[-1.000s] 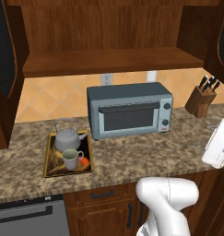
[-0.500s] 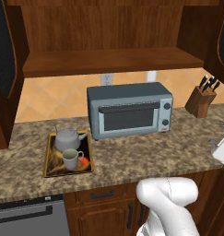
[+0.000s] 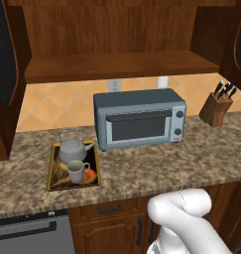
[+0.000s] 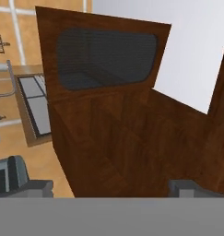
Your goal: Pick the kettle from the counter and place it on the tray. Then pick the mug from the cabinet and place it on the tray. Then close the cabinet doors.
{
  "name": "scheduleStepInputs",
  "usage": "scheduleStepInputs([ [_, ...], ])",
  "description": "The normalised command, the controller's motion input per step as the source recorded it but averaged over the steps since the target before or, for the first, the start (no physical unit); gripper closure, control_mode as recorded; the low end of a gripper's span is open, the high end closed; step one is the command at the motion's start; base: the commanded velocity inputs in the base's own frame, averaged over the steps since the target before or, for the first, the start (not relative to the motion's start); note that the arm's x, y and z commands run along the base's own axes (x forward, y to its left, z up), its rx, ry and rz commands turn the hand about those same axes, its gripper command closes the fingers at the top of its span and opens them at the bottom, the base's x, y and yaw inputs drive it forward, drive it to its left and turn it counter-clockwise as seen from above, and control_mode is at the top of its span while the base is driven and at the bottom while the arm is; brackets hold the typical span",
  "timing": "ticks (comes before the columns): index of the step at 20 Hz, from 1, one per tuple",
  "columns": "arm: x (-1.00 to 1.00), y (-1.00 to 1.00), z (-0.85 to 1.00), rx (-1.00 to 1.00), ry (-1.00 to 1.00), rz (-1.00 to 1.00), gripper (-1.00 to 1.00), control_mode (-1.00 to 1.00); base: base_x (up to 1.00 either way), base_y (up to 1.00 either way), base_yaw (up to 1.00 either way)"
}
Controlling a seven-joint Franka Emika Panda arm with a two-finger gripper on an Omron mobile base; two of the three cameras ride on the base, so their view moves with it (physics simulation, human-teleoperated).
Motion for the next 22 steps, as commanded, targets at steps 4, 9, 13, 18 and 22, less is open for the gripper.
scheduleStepInputs([
  [4, 0.00, -0.20, -0.01, 0.00, 0.00, 0.00, -1.00, -1.00, 0.00, 0.00, 0.00],
  [9, 0.00, -0.38, 0.04, 0.05, 0.00, 0.00, -1.00, -1.00, 0.00, 0.00, 0.00],
  [13, 0.00, -0.30, 0.34, 0.02, -0.03, 0.00, -1.00, -1.00, 0.00, 0.00, 0.00],
  [18, 0.00, -0.24, 0.53, 0.00, -0.02, 0.00, -1.00, -1.00, 0.00, 0.00, 0.00],
  [22, 0.00, -0.06, 0.56, -0.01, -0.05, 0.00, -1.00, -1.00, 0.00, 0.00, 0.00],
])
